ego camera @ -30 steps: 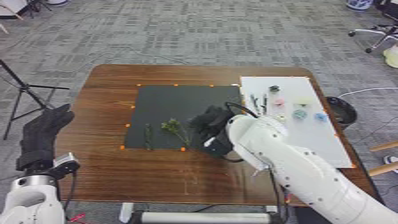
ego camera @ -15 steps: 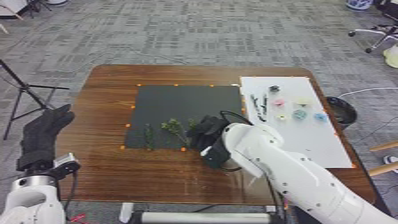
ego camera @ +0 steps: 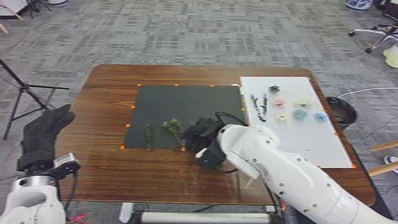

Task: Arrange flowers

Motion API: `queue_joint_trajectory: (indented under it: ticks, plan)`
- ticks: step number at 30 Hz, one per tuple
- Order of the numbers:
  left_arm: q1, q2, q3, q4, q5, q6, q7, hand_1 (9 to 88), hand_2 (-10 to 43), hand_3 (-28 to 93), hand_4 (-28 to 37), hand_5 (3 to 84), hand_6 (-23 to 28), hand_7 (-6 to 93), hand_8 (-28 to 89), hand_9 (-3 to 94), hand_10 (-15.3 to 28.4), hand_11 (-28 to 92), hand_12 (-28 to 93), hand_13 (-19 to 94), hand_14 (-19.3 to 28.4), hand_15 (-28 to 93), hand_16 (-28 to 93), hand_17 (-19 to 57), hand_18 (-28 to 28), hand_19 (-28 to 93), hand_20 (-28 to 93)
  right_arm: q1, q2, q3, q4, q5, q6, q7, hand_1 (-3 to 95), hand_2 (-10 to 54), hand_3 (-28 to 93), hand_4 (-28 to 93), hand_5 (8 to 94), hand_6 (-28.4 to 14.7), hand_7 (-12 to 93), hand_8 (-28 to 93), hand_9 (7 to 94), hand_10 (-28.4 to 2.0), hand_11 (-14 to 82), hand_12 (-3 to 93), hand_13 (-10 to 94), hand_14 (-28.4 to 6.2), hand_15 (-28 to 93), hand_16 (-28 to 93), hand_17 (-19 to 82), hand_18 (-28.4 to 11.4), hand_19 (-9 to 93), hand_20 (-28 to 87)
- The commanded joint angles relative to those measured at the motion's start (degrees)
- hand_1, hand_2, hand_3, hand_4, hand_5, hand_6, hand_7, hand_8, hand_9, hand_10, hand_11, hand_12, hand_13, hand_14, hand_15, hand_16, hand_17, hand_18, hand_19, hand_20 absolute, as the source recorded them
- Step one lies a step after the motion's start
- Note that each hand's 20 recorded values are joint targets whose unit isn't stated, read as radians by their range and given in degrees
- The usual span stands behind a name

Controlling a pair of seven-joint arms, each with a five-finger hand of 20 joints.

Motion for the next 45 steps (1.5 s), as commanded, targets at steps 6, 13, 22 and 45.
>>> queue_joint_trajectory:
  ticks: [6,13,22,45]
  plan:
    - [0.2,-0.30,-0.05,-0.26,0.04,-0.16,-0.13,18.9,7.6,67,-28.3,52.2,3.5,13.3,-7,49.3,15.0,22,14,38,16.9,19,1,6.7,11.3,9,17,5.0,1.5,0.9,2.3,-6.4,-4.8,-2.3,38.1,-1.7,59,-4,79.9,-4.6,23,-6,93.0,-13.9,22.1,20.1,94,-3.9,54,26,69,-11.2,93,42]
    - [-0.1,0.02,0.36,-0.22,0.26,-0.62,-0.29,19.0,7.6,67,-28.3,52.2,3.5,13.4,-7,49.3,14.9,22,14,38,16.9,19,1,6.7,11.3,9,17,10.7,6.6,-1.5,5.2,-32.6,-5.1,-11.9,39.3,-8.9,61,-6,71.3,-4.1,24,7,85.0,-13.9,22.5,22.4,93,-3.4,51,35,64,-13.3,93,52]
    - [0.2,-0.35,0.31,-0.26,0.02,-0.34,-0.05,19.0,7.7,67,-28.3,52.1,3.4,13.4,-7,49.3,14.9,22,14,38,16.9,19,1,6.6,11.4,9,17,8.7,10.9,3.6,6.7,-42.6,-10.6,-13.5,35.8,-9.5,61,-7,63.9,-4.1,19,-6,72.7,-16.4,16.2,21.1,90,-4.0,52,36,61,-14.2,93,53]
    - [-0.7,-1.10,1.05,0.25,-0.01,-0.85,0.48,19.0,7.7,67,-28.3,52.2,3.5,13.4,-7,49.4,15.0,22,14,38,17.0,19,1,6.7,11.3,9,17,1.1,8.7,11.5,13.4,-46.3,-21.4,-10.8,32.0,-9.5,59,-6,62.2,-4.7,14,-4,66.0,-17.9,9.1,17.6,88,-5.1,52,34,59,-15.2,93,52]
